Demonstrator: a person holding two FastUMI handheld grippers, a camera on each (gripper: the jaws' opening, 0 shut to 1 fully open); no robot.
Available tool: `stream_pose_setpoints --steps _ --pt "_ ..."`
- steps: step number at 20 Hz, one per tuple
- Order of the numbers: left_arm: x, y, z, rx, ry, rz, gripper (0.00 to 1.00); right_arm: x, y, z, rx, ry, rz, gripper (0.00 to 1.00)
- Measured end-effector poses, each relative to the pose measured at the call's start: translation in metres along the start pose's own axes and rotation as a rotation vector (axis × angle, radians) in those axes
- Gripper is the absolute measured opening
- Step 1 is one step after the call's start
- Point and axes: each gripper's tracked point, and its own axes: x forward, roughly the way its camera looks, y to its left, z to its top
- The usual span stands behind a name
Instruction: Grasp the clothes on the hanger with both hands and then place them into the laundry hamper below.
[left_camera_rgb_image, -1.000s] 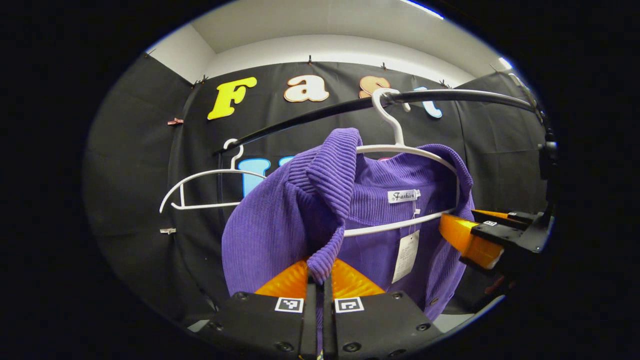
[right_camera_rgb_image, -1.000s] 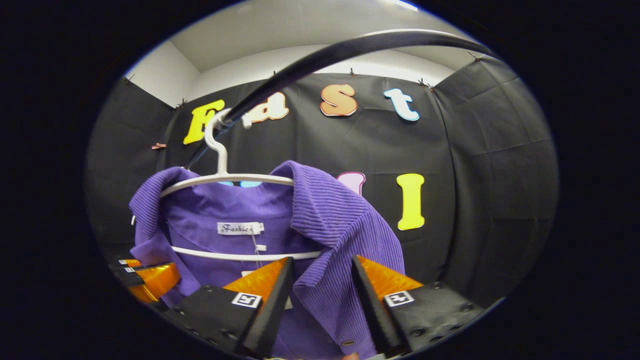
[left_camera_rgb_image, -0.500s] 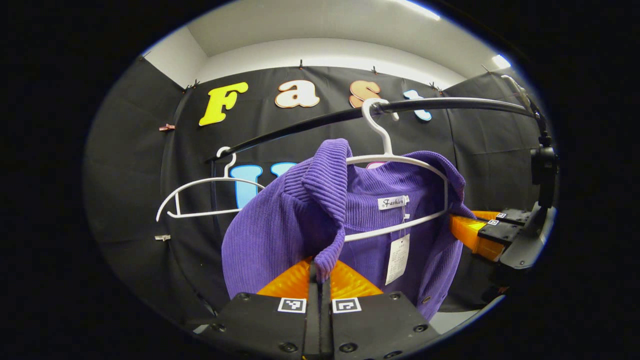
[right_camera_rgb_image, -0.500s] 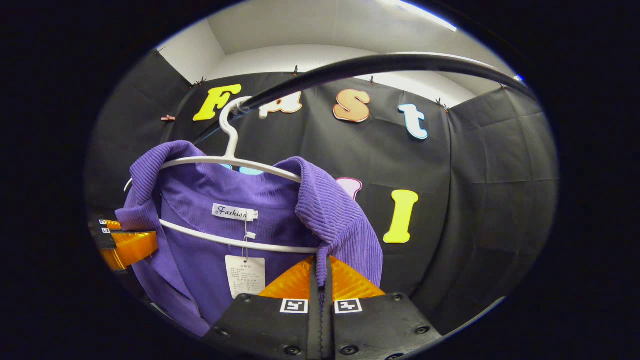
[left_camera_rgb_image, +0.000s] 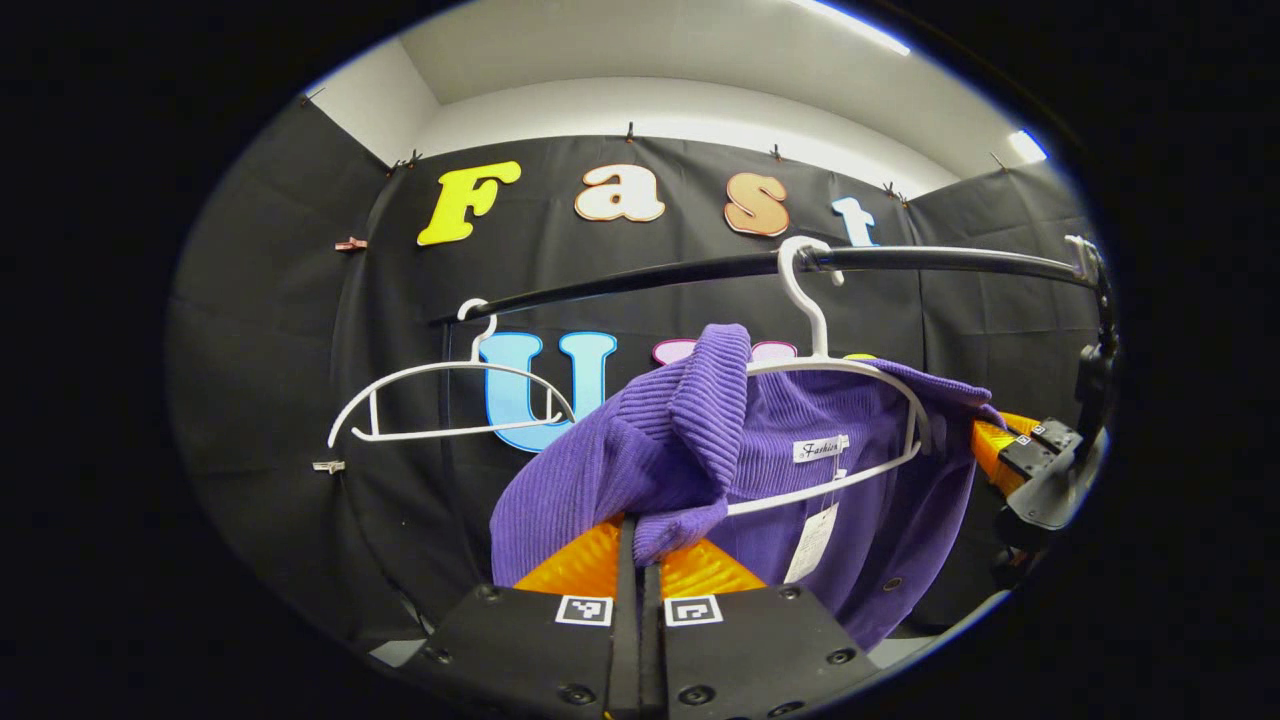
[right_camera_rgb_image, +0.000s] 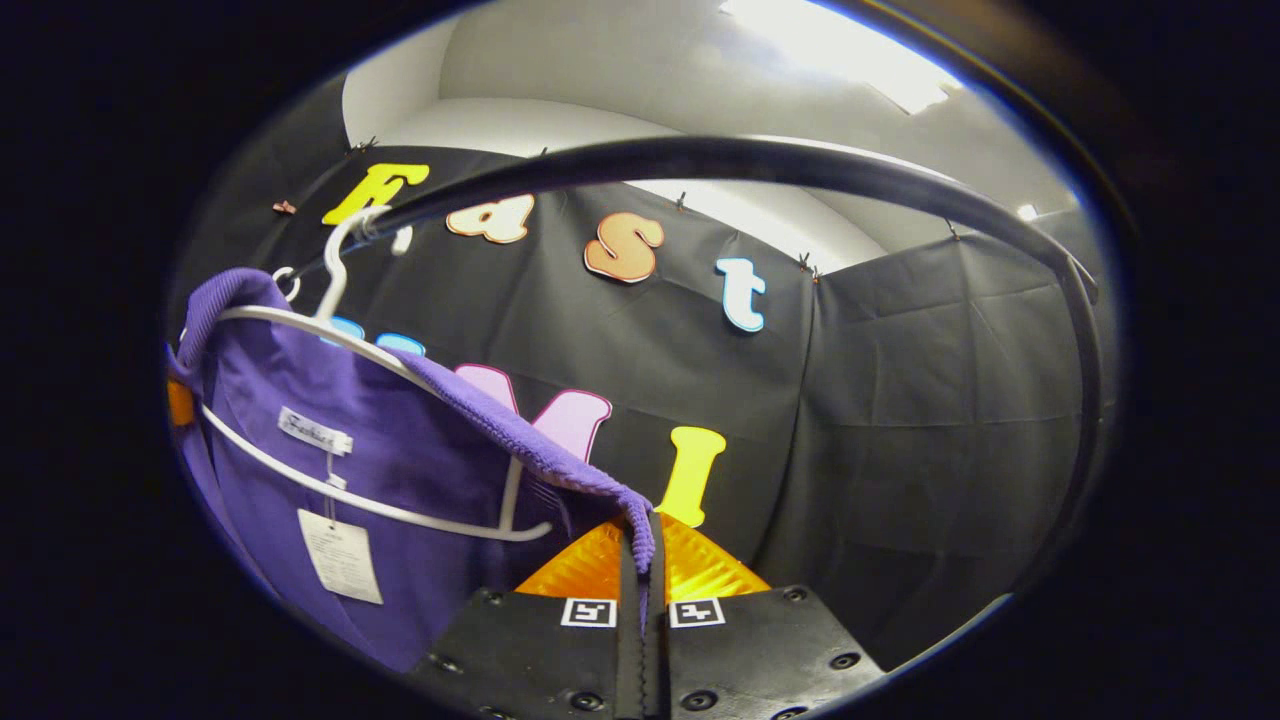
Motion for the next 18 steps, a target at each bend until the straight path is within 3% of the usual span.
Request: stream_pose_setpoints --steps 4,8,14,18 --pt "-0.003 -0.005 0.013 0.017 -0.003 -0.025 0.04 0.025 -0.02 0.0 -0.073 -0.042 -0.081 0.05" --pt "-0.007 -0.007 0.044 0.026 -0.055 -0.024 0.05 0.048 -0.025 -0.02 -0.092 -0.02 -0.101 0.04" --pt "0.0 -0.006 0.025 0.049 -0.008 -0.024 0.05 0.046 0.007 -0.088 -0.044 0.132 0.003 0.05" --pt "-0.006 0.008 0.019 0.067 -0.001 -0.008 0.05 0.003 0.029 -0.08 -0.015 0.14 0.115 0.05"
